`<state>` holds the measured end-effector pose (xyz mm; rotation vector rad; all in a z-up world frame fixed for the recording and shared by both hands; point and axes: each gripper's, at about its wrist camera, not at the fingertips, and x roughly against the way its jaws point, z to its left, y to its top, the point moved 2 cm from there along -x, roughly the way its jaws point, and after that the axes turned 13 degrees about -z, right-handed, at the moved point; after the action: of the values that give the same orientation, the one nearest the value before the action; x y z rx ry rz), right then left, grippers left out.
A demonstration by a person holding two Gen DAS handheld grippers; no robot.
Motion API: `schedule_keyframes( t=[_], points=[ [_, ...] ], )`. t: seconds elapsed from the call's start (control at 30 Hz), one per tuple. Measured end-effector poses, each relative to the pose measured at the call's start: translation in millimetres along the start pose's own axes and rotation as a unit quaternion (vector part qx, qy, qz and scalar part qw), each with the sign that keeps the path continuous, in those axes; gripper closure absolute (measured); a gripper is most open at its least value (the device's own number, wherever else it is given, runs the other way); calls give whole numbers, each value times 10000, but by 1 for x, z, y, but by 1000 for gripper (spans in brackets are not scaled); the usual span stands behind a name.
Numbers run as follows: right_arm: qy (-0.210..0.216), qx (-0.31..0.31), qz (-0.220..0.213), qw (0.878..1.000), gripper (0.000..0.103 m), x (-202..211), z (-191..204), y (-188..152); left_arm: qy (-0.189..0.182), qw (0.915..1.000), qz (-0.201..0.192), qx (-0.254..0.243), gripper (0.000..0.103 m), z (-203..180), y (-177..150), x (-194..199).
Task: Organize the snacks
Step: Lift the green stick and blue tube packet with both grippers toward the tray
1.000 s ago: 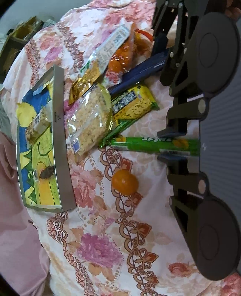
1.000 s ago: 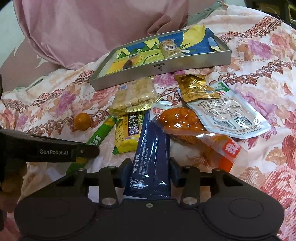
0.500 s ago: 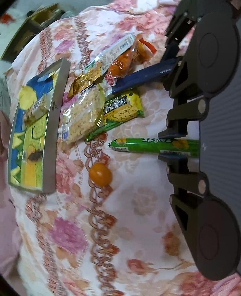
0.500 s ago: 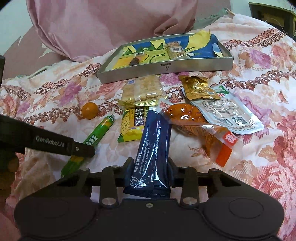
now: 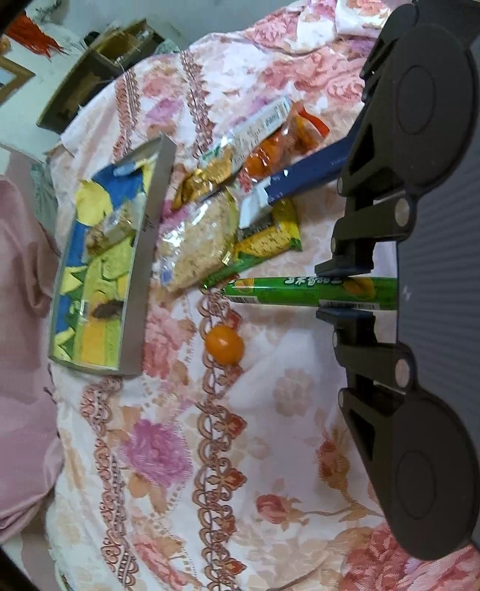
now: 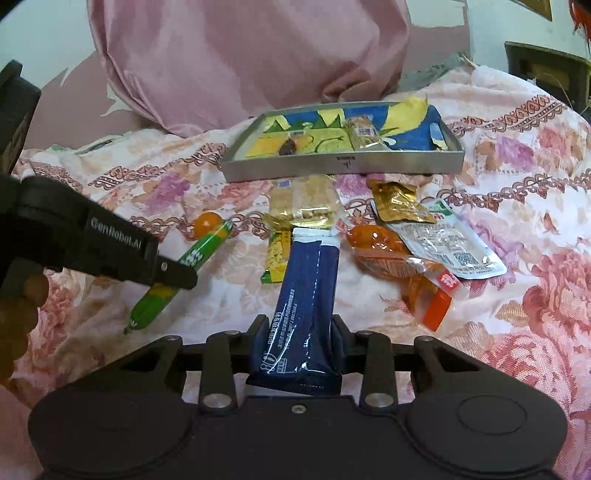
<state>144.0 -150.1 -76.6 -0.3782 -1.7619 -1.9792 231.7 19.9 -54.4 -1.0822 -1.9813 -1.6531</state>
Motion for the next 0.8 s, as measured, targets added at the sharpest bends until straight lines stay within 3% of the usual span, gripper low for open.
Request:
schedule_keyframes(
  t=[0.23,0.47,0.8],
  points=[
    [19,149,-204,9997,66,12,7,2,-128,9995,-286,-19,85,-4,3,8],
    [72,801,-770,9938,66,28,25,9,-21,9980,-627,-41,85,-4,7,15],
    [94,669,-1187,9906,66,31,17,29,59,9903,-1386,10,85,-5,22,29]
  ],
)
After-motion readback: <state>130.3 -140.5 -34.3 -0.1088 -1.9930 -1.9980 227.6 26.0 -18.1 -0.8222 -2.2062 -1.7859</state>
